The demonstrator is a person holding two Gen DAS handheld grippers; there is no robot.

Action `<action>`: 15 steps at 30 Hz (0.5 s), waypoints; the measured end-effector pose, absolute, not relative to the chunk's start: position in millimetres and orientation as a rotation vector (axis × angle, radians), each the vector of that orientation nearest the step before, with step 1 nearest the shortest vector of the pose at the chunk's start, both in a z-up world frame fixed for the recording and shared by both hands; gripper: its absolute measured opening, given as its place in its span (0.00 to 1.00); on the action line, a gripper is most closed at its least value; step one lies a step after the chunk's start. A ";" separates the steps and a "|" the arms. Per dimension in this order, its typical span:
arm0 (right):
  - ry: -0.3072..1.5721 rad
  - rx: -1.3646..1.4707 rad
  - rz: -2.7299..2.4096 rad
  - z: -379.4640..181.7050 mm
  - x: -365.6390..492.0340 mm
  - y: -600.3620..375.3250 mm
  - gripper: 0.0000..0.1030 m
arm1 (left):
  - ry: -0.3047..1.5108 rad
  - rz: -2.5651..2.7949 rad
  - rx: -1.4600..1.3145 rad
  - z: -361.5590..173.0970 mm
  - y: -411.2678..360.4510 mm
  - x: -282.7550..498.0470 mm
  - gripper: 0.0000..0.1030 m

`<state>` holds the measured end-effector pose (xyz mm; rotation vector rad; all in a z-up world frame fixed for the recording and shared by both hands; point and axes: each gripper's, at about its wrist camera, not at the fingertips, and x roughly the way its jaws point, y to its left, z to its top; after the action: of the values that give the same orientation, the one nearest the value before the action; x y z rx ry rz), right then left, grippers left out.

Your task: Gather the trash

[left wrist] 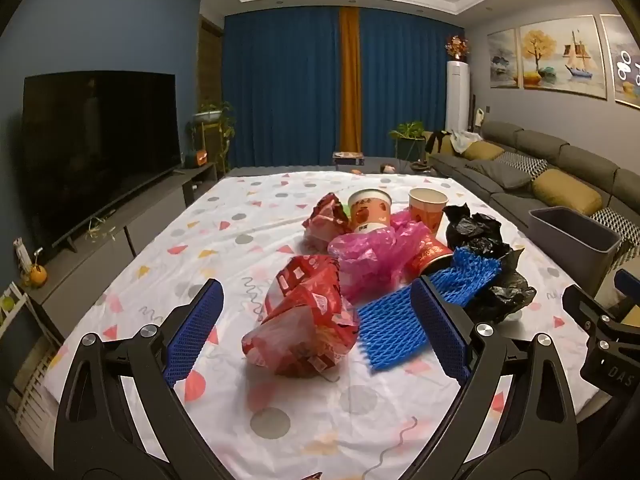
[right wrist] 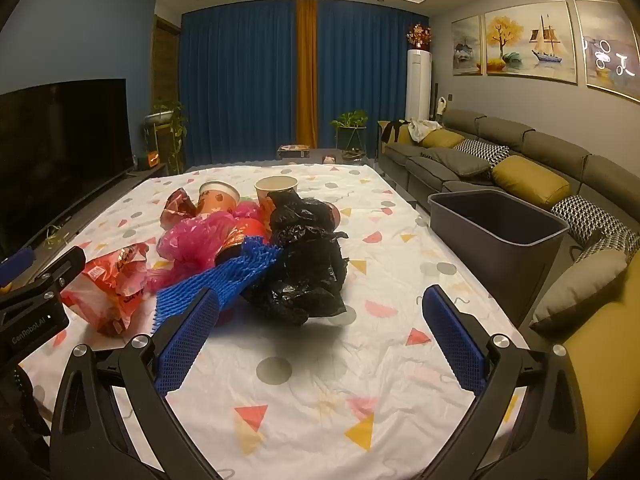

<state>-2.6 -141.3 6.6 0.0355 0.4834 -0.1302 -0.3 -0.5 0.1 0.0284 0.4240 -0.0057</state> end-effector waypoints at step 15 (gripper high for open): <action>0.482 0.030 -0.136 9.4 -3.8 -137.5 0.96 | 0.431 -0.021 0.002 2.1 -0.8 -1.9 0.90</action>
<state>-3.8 -137.5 9.4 0.0298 0.4816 -0.1363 -1.9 -0.8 2.1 0.0021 0.4308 -0.0210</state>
